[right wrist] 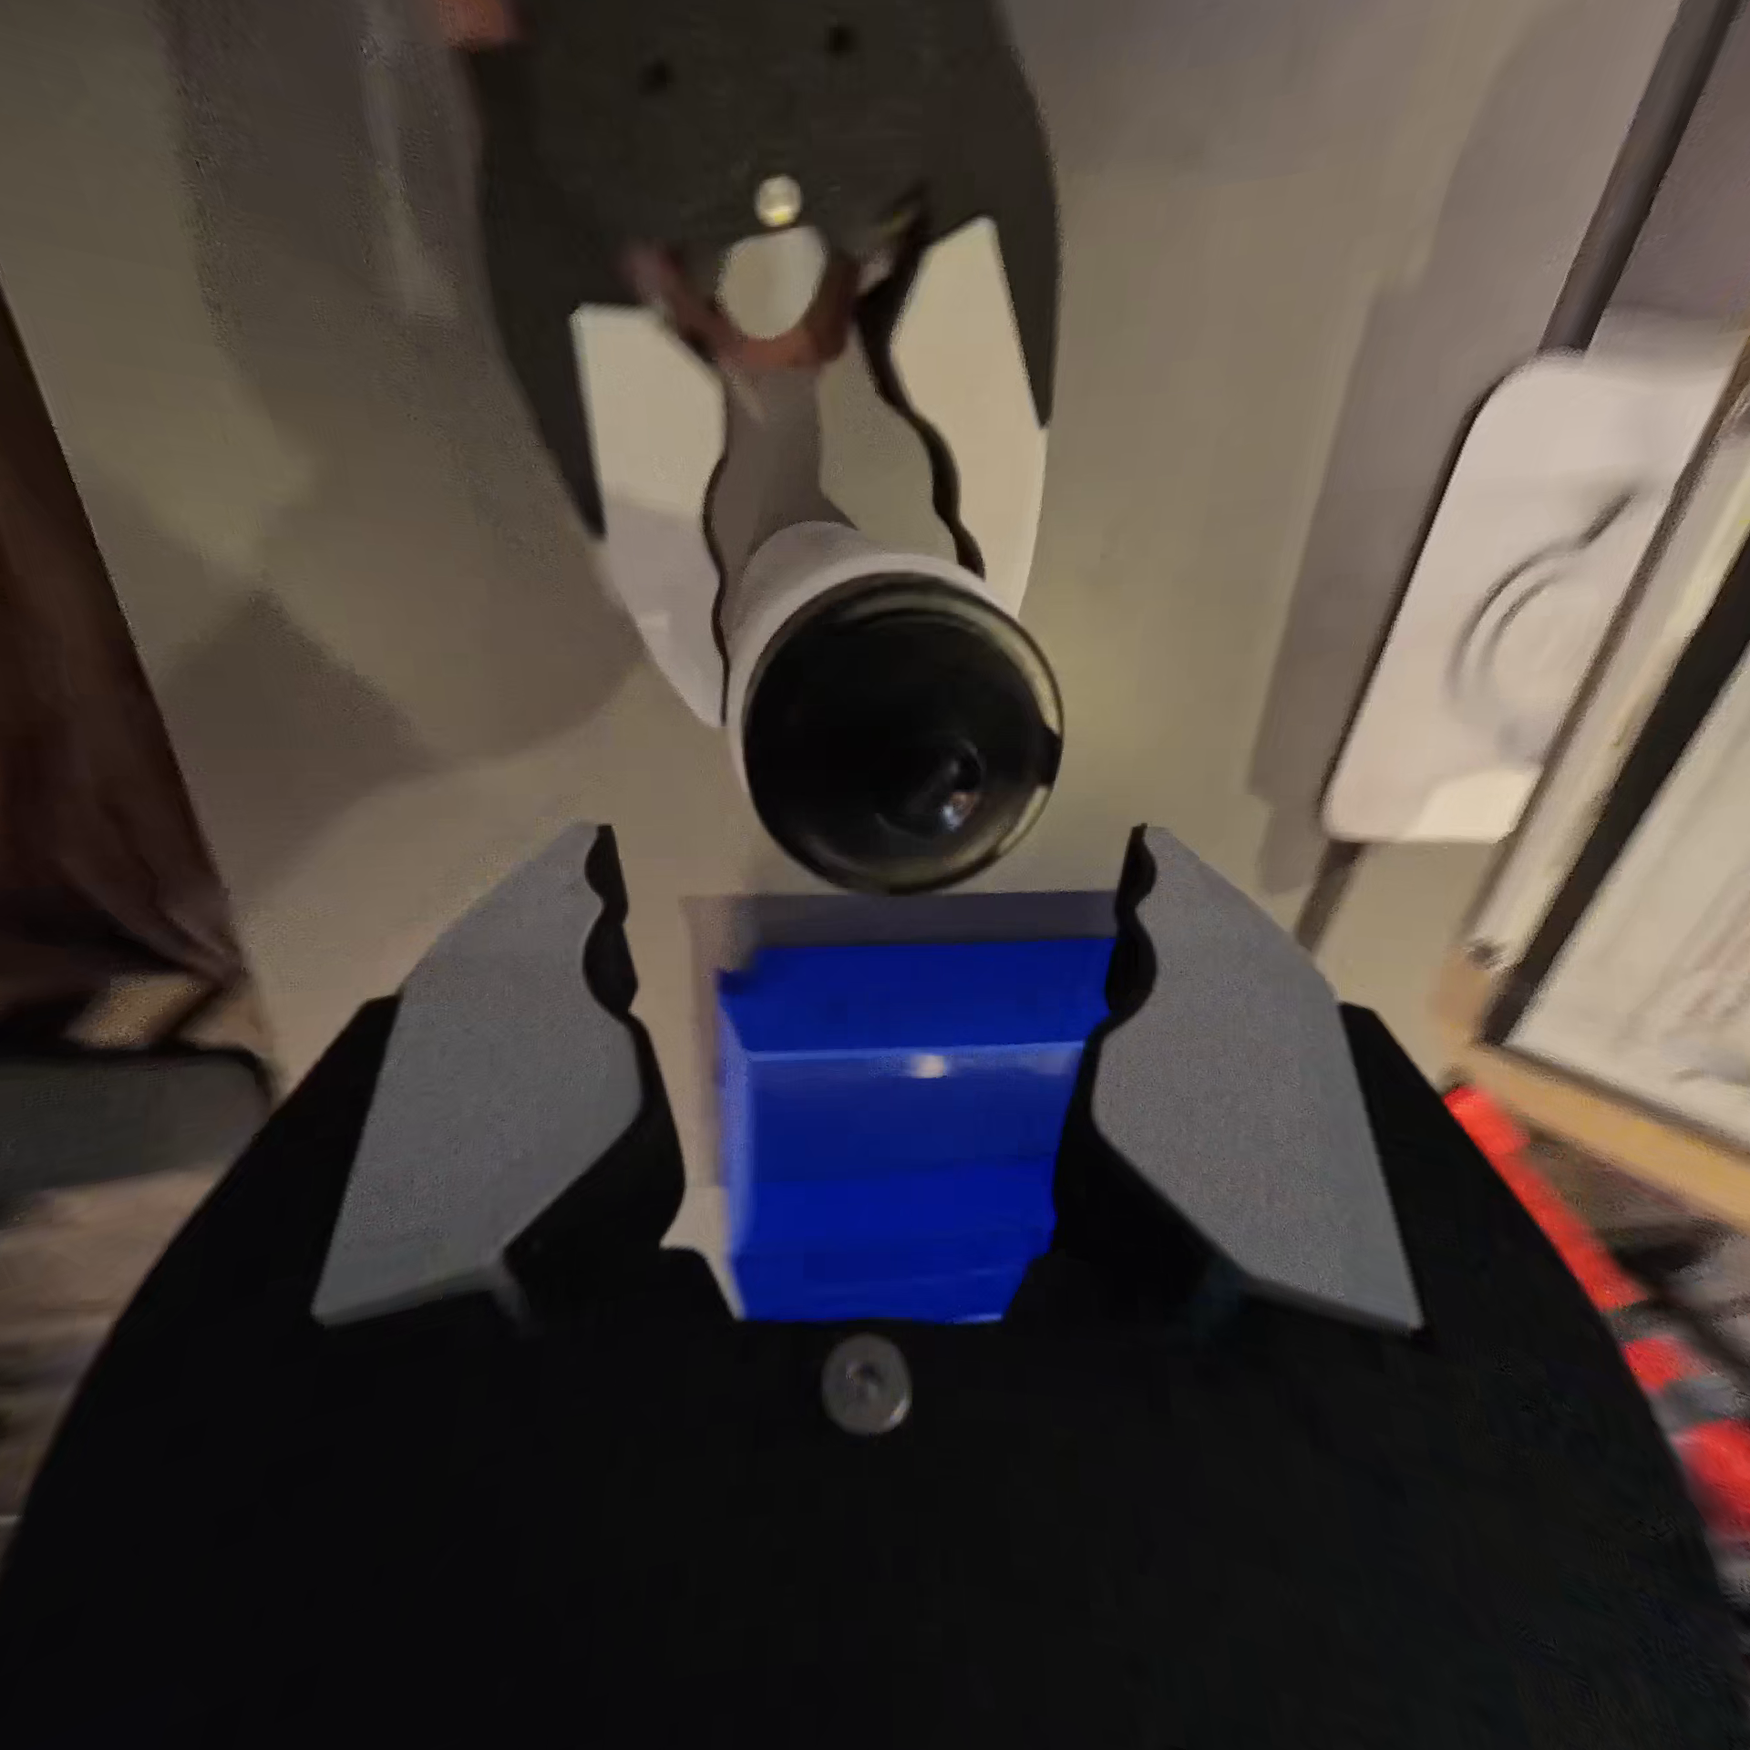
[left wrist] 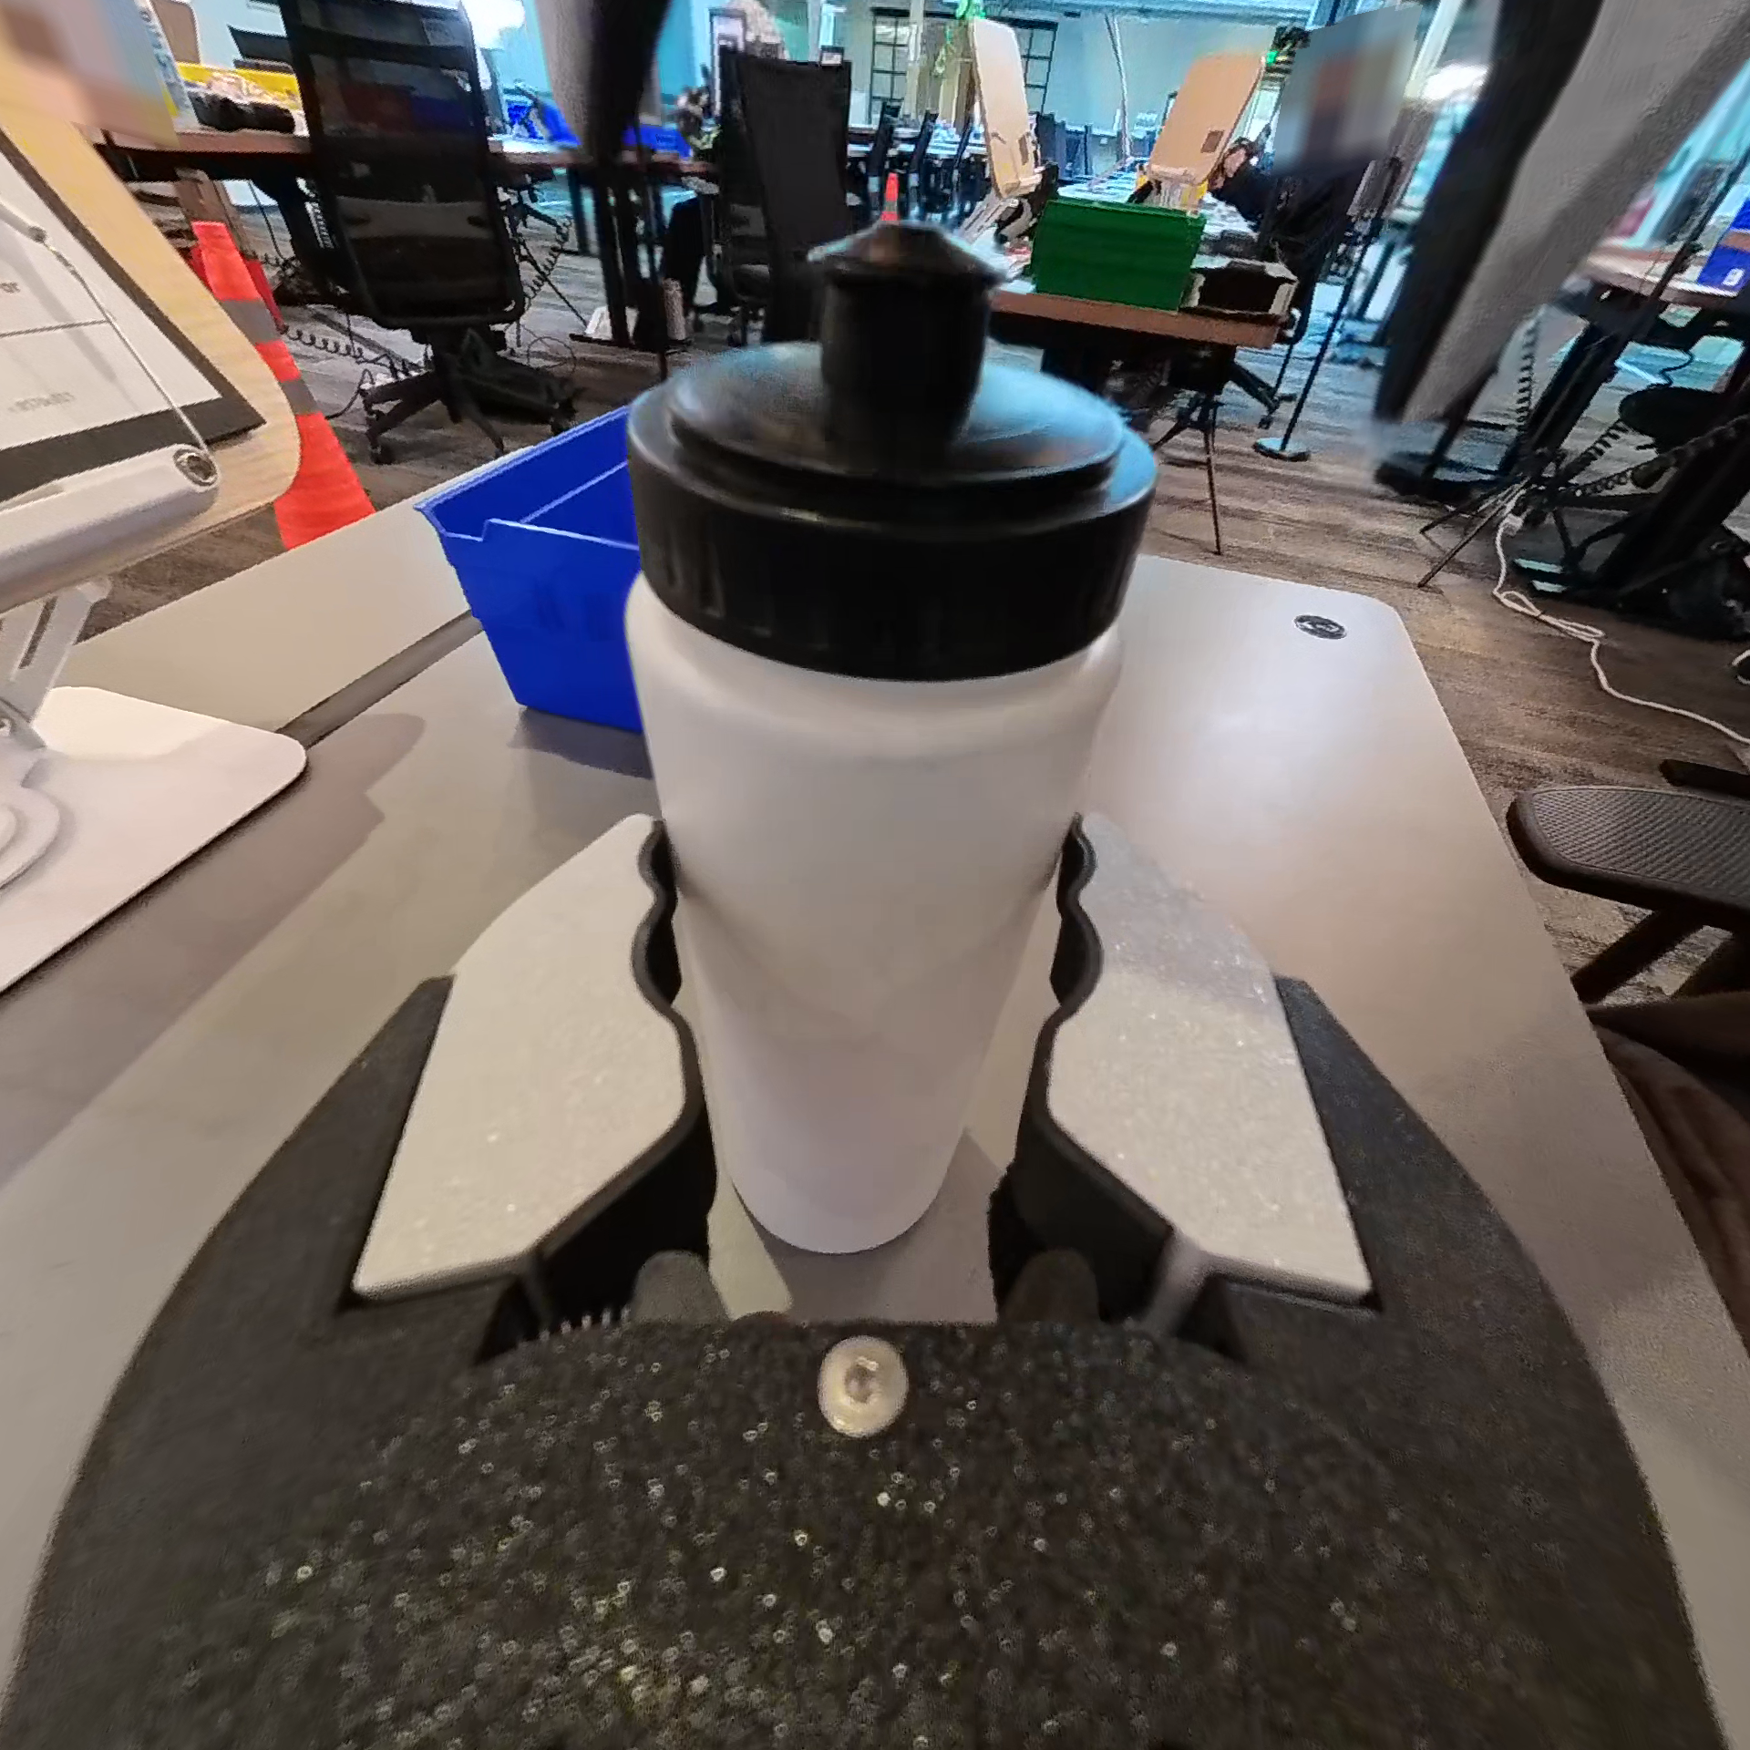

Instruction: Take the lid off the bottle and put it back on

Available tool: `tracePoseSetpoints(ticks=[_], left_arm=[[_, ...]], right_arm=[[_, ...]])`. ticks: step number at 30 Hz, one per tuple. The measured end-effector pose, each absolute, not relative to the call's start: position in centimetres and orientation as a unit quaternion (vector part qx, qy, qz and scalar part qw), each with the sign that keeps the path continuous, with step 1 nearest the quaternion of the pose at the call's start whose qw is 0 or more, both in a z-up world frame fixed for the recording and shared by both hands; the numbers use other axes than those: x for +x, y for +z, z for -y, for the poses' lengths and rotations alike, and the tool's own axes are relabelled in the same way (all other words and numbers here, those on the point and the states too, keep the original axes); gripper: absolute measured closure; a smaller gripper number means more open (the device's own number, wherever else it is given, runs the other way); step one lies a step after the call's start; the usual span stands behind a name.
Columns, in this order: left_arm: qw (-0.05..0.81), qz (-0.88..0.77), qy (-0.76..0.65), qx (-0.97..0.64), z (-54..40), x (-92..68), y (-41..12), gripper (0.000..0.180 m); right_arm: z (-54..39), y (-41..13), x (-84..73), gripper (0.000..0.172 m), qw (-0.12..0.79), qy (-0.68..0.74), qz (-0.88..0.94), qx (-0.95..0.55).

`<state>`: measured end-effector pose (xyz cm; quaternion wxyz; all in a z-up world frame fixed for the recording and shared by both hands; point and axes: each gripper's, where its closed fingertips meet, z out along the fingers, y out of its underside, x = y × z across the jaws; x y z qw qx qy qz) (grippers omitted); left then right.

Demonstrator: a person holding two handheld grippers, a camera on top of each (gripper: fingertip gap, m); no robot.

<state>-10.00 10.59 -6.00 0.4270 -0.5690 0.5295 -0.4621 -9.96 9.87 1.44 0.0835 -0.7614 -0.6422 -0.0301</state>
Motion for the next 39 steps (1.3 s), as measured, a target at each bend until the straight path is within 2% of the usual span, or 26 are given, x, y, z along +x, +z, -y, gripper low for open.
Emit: tracePoseSetpoints(ticks=[3,13,24,28,39], left_arm=[[0.429,-0.531,-0.475,-0.556,-10.5,-10.0,-6.0,0.104],[0.404,-0.554,-0.499,-0.53,-9.5,-10.4,-5.9,0.104],[0.396,-0.562,-0.498,-0.529,-9.0,-10.6,-6.0,0.104],[0.398,-0.558,-0.491,-0.537,-9.1,-10.9,-6.0,0.104],[0.397,-0.546,-0.486,-0.555,-9.3,-10.5,-6.0,0.103]], right_arm=[[-10.3,3.0,-9.2,0.085,0.102,-0.043,0.724,-0.681],[-10.3,0.9,-9.3,0.084,0.034,0.052,0.824,-0.563],[-9.5,-0.2,-11.6,0.104,0.016,0.092,0.904,-0.417],[-9.4,-0.2,-11.9,0.104,0.018,0.101,0.892,-0.441],[-9.8,-0.3,-11.3,0.104,0.0,0.048,0.723,-0.689]])
